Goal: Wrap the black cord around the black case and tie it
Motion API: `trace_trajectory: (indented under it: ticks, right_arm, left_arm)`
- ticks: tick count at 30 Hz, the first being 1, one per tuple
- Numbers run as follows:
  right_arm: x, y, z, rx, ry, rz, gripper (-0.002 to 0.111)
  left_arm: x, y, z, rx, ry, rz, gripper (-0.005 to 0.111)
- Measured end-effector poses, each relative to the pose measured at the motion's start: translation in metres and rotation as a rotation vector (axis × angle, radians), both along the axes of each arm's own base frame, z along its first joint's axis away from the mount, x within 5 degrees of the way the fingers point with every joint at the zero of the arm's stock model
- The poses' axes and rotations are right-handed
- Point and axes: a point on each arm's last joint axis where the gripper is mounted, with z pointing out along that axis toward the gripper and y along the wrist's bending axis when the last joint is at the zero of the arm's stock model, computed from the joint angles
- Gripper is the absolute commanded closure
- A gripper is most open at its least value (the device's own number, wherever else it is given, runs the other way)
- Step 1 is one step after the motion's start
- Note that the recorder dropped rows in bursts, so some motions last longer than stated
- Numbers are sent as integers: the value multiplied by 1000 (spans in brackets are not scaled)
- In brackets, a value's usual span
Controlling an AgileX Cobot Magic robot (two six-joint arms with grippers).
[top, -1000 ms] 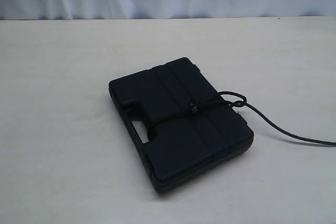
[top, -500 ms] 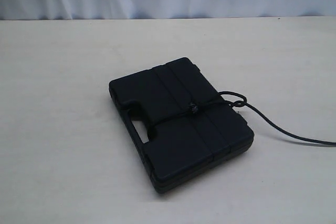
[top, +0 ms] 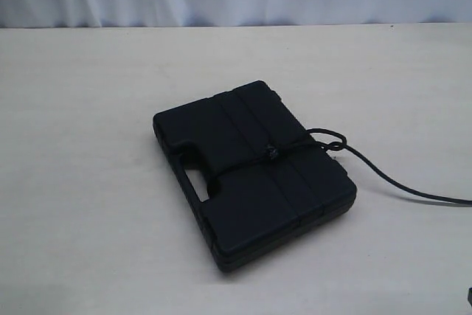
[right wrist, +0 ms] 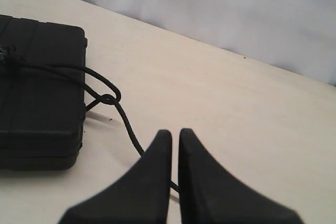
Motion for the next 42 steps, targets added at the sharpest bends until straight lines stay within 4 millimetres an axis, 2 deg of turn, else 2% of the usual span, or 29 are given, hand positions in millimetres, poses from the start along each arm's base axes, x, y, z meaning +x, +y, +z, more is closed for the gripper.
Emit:
trace_trajectory:
  ticks: [18,25,42]
  right_arm:
    - [0,0,-1,24,14,-3,104]
    - [0,0,-1,24,14,-3,104]
    - [0,0,-1,24,14,-3,104]
  left_arm:
    - [0,1,-1,0,15,26,107]
    - [0,2,-2,-167,16,67,107]
    - [0,2,-2,-177,16,69,107]
